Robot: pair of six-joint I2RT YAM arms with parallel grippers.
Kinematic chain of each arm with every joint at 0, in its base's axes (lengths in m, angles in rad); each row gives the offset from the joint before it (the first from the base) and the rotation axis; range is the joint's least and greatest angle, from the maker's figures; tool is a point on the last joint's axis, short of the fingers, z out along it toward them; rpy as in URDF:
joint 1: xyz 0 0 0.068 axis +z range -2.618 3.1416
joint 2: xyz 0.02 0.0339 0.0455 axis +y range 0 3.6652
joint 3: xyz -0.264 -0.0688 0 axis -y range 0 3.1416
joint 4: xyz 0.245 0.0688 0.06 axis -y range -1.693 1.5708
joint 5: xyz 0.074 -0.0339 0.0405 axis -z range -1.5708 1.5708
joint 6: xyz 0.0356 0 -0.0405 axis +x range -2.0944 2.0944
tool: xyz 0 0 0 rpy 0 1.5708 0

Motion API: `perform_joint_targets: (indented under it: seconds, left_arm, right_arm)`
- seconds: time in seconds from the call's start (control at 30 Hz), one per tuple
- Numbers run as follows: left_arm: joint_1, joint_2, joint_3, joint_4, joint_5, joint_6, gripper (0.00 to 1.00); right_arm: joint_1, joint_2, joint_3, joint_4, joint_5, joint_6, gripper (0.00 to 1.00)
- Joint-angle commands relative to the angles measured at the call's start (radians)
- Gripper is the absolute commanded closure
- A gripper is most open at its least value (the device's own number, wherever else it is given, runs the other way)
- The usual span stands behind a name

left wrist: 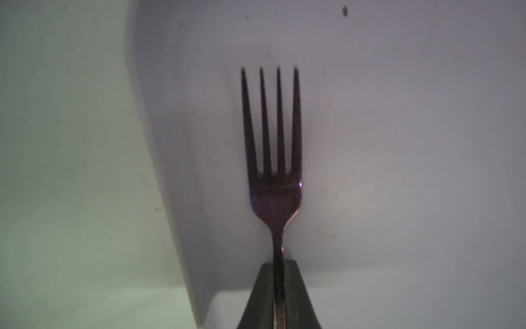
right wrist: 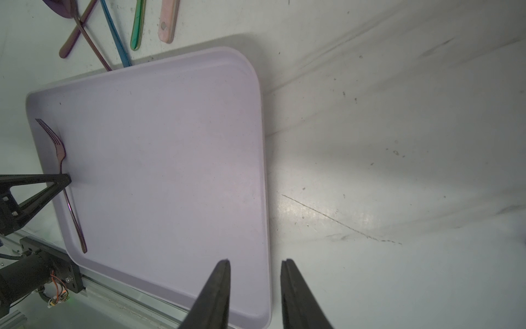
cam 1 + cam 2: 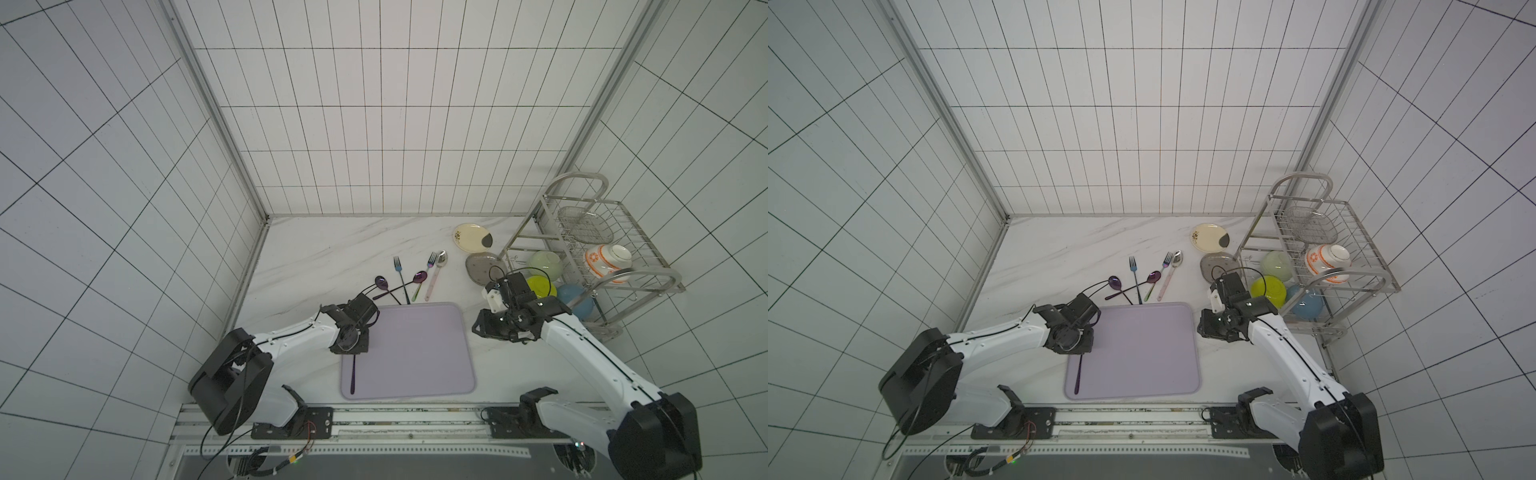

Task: Set the spoon and fork side by side
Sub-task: Place the fork on the tray.

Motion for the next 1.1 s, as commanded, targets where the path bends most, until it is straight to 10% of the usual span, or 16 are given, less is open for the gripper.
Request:
perform_joint_targets:
  seconds: [0.0,0.6,0.83,1.07]
  left_arm:
    - [-0.007,-0.019,-0.013,-0.011,-0.021,-0.024,0.88]
    - [-0.01,-0.087,-0.008,-0.016,-0.008,-0.037,0.6]
    - [0.001,-0.162,0.187,-0.114,-0.1,-0.077,0.25]
    - [0.057,0.005,0.429,-0.122,-0.134,-0.222,0.2]
  right_arm:
    - [0.001,-0.018,-0.014,-0.003,0.008,-0.003,0.67]
    - [0.002,-0.023,-0.015,-0.005,0.016,0.0,0.67]
    - [0.002,-0.022,-0.015,-0.006,0.023,0.004,0.65]
    - [0.001,-0.015,-0.011,-0.012,0.03,0.007,0.63]
